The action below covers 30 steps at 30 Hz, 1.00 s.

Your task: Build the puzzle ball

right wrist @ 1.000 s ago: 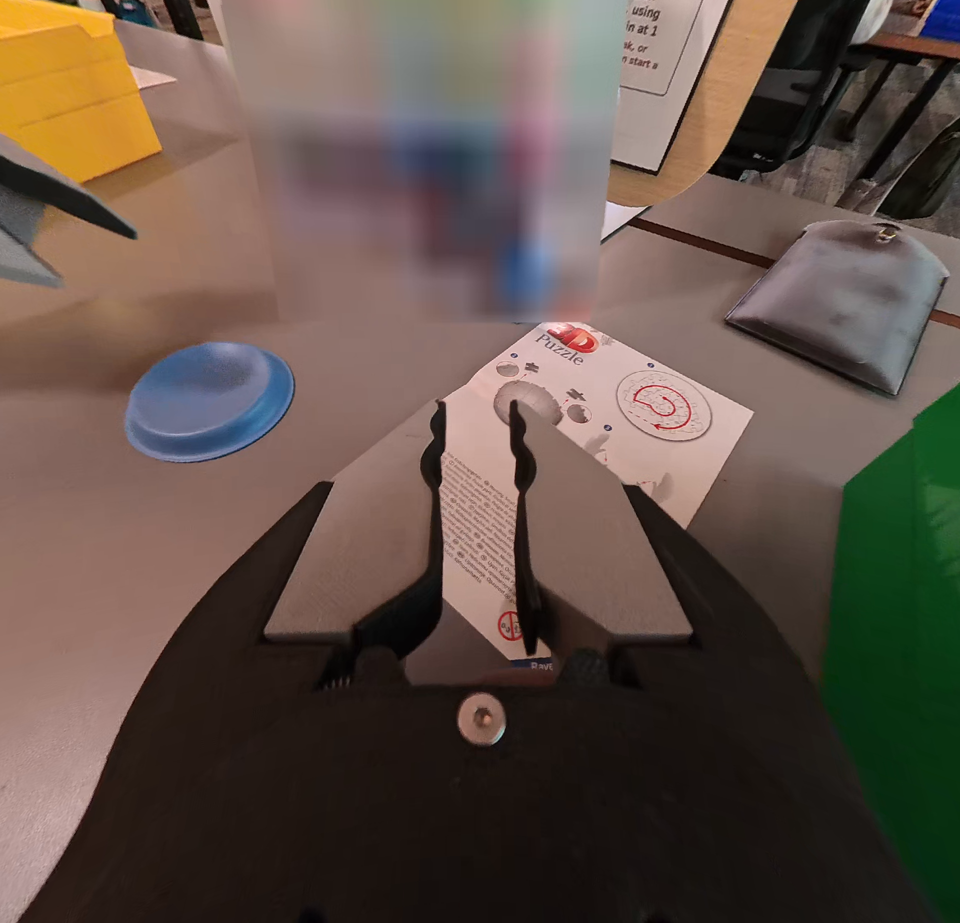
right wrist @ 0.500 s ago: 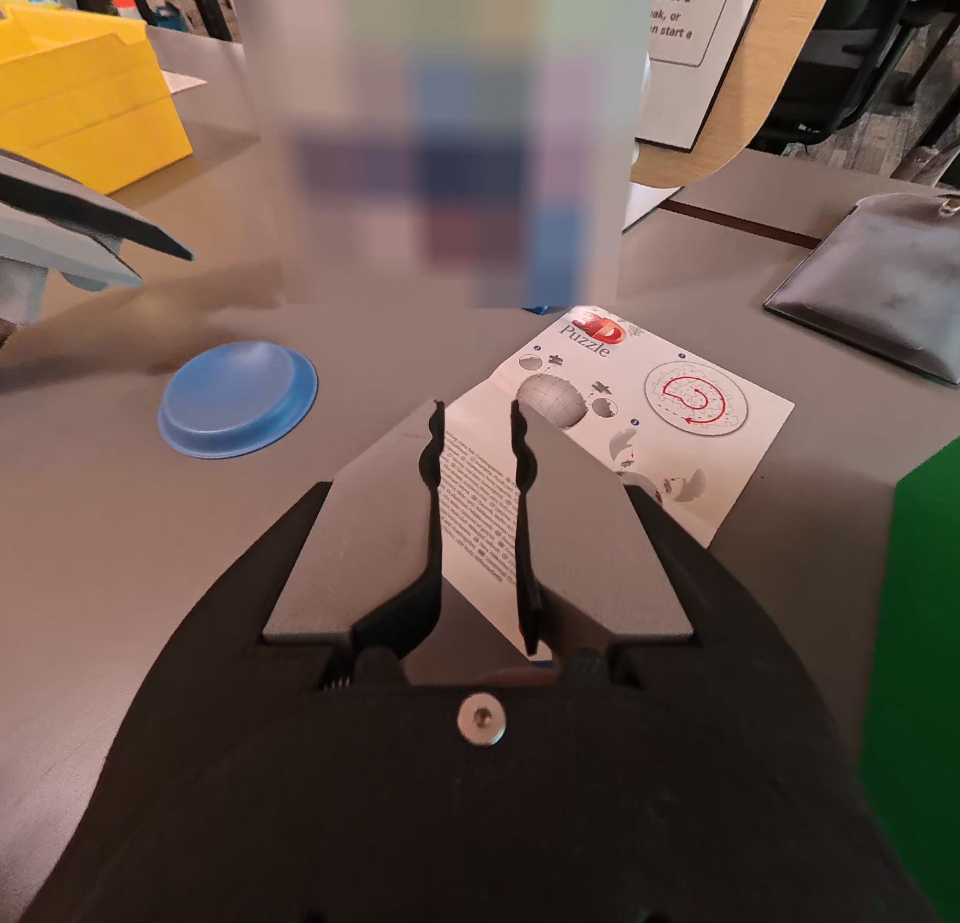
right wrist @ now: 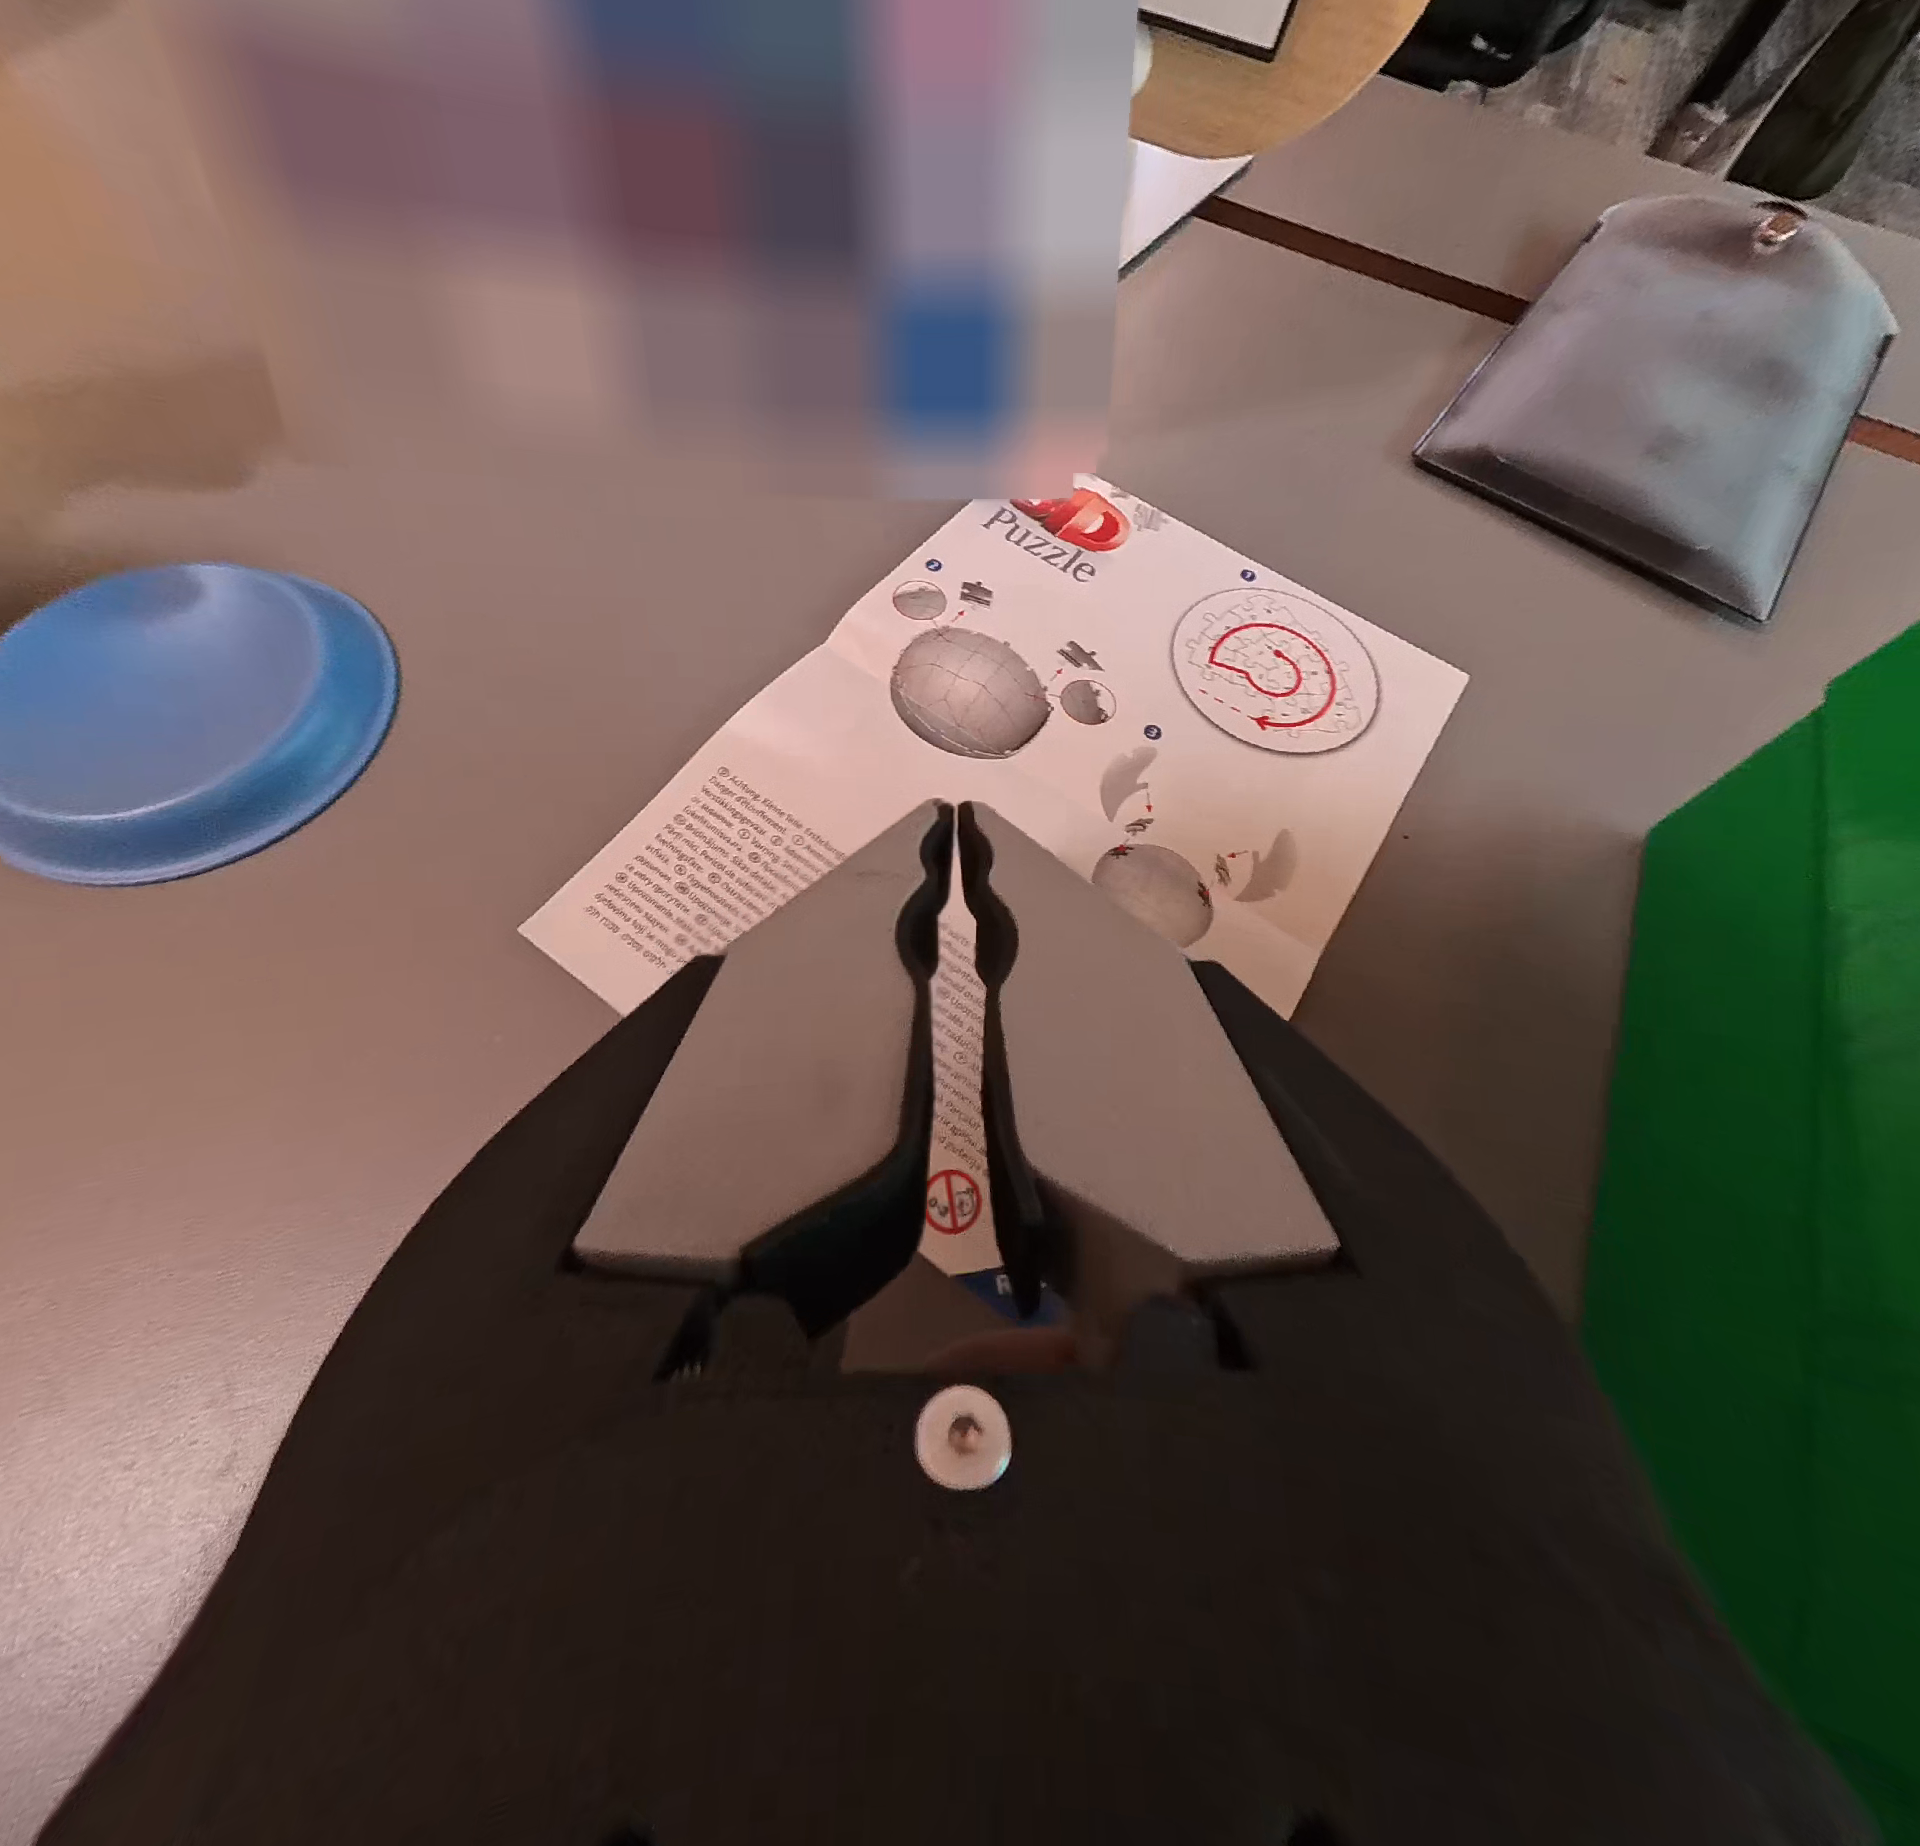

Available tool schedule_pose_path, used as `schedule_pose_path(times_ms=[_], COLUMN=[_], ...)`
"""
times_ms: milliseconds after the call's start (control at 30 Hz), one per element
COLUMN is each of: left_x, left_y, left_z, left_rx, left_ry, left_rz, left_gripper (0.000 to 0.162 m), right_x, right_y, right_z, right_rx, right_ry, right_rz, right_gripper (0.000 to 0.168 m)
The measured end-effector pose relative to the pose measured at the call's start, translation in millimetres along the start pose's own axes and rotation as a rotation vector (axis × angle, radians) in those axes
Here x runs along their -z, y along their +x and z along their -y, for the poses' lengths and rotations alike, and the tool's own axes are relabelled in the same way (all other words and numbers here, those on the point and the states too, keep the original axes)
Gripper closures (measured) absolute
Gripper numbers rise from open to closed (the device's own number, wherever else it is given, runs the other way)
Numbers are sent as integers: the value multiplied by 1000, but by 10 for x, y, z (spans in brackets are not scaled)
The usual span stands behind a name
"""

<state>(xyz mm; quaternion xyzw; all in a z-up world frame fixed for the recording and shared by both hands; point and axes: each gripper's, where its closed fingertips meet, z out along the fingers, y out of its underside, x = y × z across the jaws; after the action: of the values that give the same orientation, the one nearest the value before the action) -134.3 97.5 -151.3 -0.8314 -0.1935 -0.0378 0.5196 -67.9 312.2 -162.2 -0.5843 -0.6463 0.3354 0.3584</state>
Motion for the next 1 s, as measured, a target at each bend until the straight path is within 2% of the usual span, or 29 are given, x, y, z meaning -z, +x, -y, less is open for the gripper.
schedule_pose_path(times_ms=[333, 467, 667, 1000], left_x=[-22, -25, -30, -44], left_y=[-23, -28, -31, -13], left_z=[-35, -39, -47, -68], left_rx=[-3, -1, -1, -5], left_ry=[-16, -18, -22, -33], left_rz=[13, 14, 13, 7], left_gripper=[115, 116, 116, 116], right_x=[92, 145, 194, 216], right_y=[275, 336, 343, 362], right_z=[161, 230, 282, 295], right_rx=[-101, -121, -141, -164], right_ry=[101, 147, 180, 186], right_rz=[-120, -147, -130, -127], right_gripper=[168, 162, 153, 157])
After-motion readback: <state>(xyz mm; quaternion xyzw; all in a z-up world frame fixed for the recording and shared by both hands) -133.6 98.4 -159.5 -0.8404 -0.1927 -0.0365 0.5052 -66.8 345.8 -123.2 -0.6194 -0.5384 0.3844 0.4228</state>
